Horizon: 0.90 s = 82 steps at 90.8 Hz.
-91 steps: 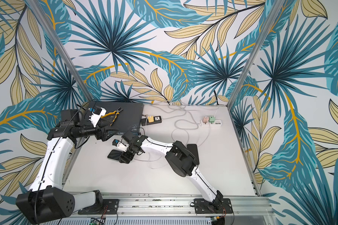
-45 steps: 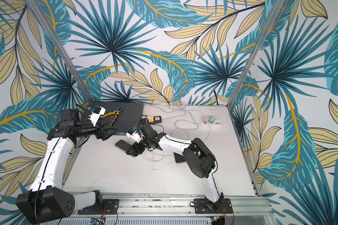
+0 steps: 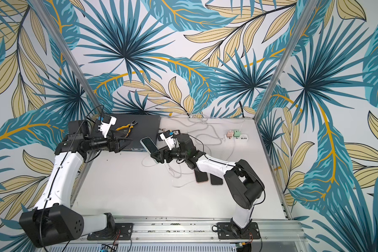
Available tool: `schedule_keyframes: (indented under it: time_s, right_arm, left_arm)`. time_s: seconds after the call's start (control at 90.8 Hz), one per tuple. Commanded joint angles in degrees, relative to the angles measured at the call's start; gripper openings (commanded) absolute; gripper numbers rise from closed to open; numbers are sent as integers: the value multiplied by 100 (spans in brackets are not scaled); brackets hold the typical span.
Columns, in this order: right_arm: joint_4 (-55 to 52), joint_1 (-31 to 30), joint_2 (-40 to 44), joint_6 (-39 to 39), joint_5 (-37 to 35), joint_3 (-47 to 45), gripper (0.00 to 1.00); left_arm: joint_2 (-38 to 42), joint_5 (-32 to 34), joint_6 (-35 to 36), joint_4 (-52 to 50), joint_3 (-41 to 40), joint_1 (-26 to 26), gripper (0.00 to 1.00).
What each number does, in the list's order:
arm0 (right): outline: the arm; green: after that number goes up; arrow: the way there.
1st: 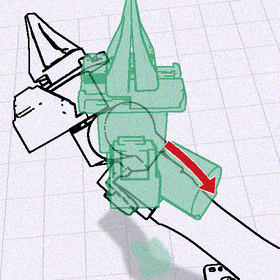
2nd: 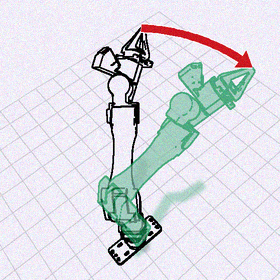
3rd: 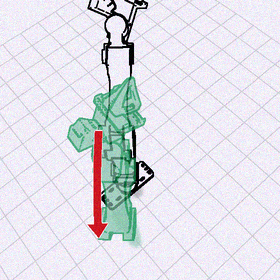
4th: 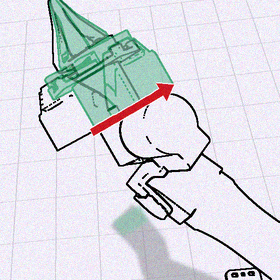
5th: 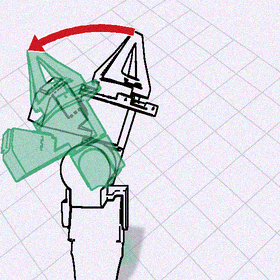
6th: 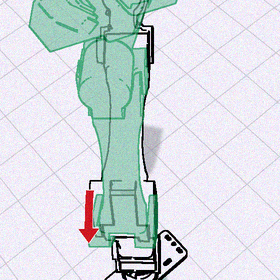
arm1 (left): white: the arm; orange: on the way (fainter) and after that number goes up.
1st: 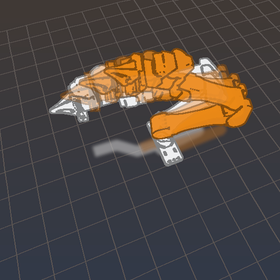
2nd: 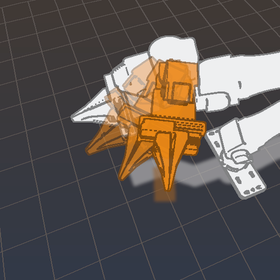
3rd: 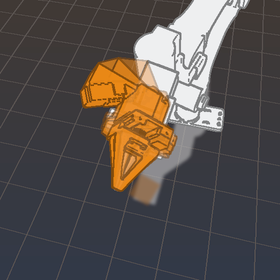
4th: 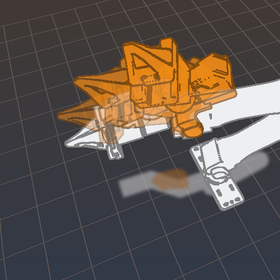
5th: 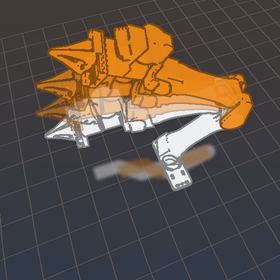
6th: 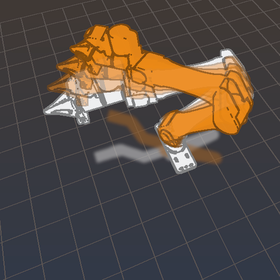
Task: Unplug the charging cable from the phone
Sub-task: Pick up the phone at the center of the board.
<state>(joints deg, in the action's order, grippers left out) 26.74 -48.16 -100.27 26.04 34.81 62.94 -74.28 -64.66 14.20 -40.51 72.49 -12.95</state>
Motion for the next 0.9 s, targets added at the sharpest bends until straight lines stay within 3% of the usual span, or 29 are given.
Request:
schedule_keyframes:
  time_s: [0.0, 0.154, 0.474, 0.771, 0.892]
  right_arm:
    - [1484, -26, 395, 516, 186, -333, 47]
    - [2171, -25, 538, 723, 380, -630, 49]
    - [3541, -41, 719, 1145, 622, -1149, 51]
    - [4083, -205, 667, 1276, 730, -1206, 53]
    - [4109, -253, 678, 1237, 713, -1188, 53]
  left_arm:
    - [-83, -333, -438, 305, 56, 12, 100]
    - [-175, -514, -399, 256, 86, 179, 100]
    - [-350, -1009, 349, -412, 286, 683, 100]
    - [-247, -1755, 2119, -1786, 469, 792, 100]
    - [-228, -1770, 2310, -1964, 481, 794, 100]
